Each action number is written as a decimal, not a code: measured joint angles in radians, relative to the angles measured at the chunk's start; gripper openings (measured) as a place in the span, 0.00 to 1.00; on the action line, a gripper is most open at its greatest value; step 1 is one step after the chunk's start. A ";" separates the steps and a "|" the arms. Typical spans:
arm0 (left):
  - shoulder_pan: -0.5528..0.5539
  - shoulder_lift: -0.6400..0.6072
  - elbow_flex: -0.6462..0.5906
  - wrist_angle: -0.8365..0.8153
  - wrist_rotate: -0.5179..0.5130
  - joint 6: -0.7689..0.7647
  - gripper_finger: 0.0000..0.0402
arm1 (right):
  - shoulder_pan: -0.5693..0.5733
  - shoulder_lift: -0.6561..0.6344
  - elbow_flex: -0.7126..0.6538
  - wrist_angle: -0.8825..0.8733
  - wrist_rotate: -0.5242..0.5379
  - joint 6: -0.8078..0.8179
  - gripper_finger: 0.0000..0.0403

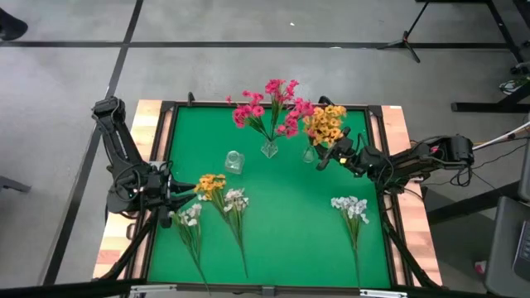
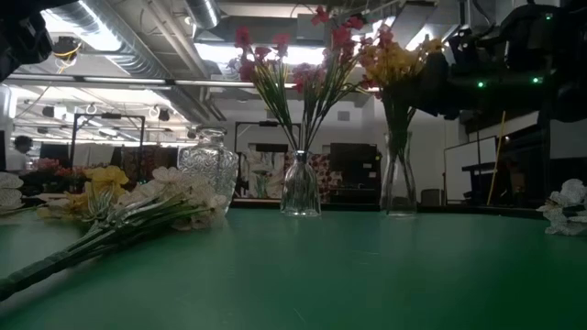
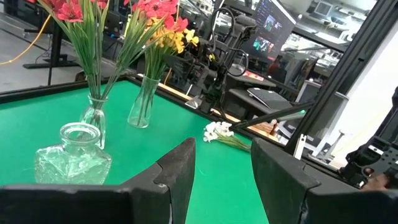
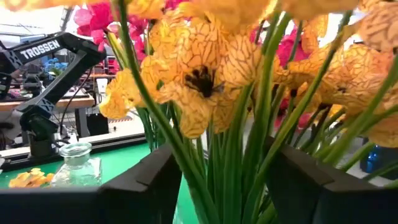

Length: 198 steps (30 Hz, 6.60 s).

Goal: Sort flowers into vase by color
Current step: Put the right yellow flower into the right transparent vase, then put the yellow flower into the right transparent vase

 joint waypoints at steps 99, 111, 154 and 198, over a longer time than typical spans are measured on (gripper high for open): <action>0.000 0.000 0.000 -0.001 0.001 -0.017 0.38 | 0.132 -0.206 0.161 -0.546 -0.106 0.362 0.00; 0.000 0.000 0.000 0.000 0.129 -0.100 0.38 | 0.398 -0.194 0.161 -0.565 -0.243 0.572 0.00; -0.001 0.000 0.000 -0.026 0.160 -0.112 0.38 | 0.598 1.094 1.707 -1.403 0.255 0.600 0.44; -0.001 0.000 0.000 -0.045 0.163 -0.156 0.38 | 0.471 1.149 1.731 -1.579 -0.034 0.791 0.01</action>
